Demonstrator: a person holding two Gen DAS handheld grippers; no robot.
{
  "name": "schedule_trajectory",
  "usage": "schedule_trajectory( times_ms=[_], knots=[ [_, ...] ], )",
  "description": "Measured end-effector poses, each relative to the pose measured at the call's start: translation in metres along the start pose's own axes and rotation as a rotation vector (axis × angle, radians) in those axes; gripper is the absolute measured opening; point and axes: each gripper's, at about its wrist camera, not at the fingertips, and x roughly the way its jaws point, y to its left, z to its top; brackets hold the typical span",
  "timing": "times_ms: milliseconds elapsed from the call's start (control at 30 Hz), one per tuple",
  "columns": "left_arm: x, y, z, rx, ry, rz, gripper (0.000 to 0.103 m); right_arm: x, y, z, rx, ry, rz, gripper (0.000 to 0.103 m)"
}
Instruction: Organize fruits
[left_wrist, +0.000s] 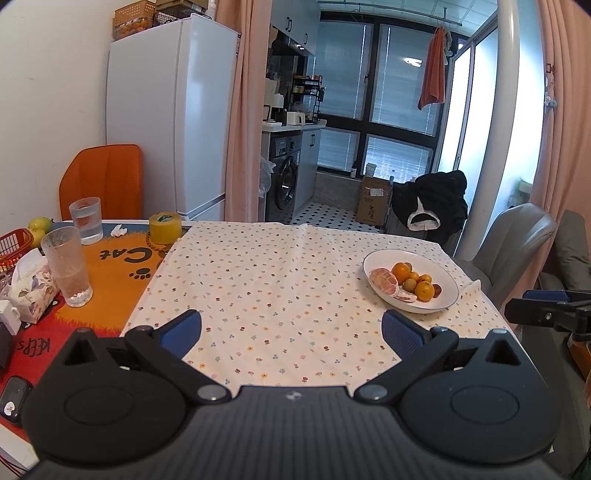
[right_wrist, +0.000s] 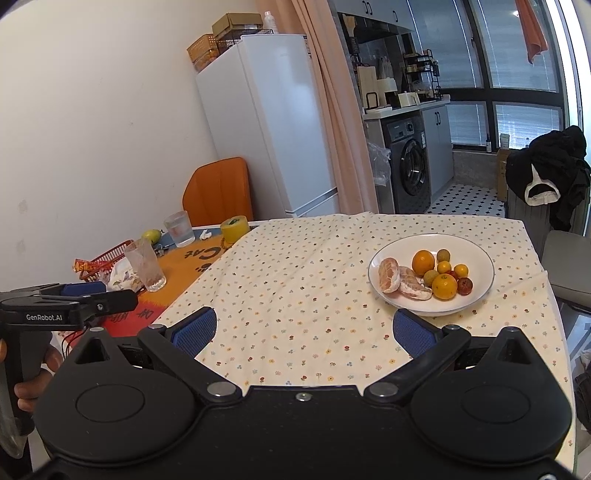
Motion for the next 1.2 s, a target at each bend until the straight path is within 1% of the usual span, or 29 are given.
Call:
schedule_trajectory(
  times_ms=[467, 733, 1200],
  knots=[
    [-0.0014, 0.0003, 0.0011, 0.001, -0.001, -0.007, 0.103, 0.001, 0.0018, -0.0012, -0.01, 0.002, 0.012, 0.103],
    [-0.0023, 0.0009, 0.0016, 0.003, -0.003, -0.015, 0.103, -0.0028, 0.0024, 0.0005, 0.006, -0.004, 0.045, 0.103],
    [0.0013, 0.0019, 0.0009, 0.001, -0.002, -0.019, 0.103, 0.0018, 0.0027, -0.0007, 0.005, 0.004, 0.034, 0.103]
  ],
)
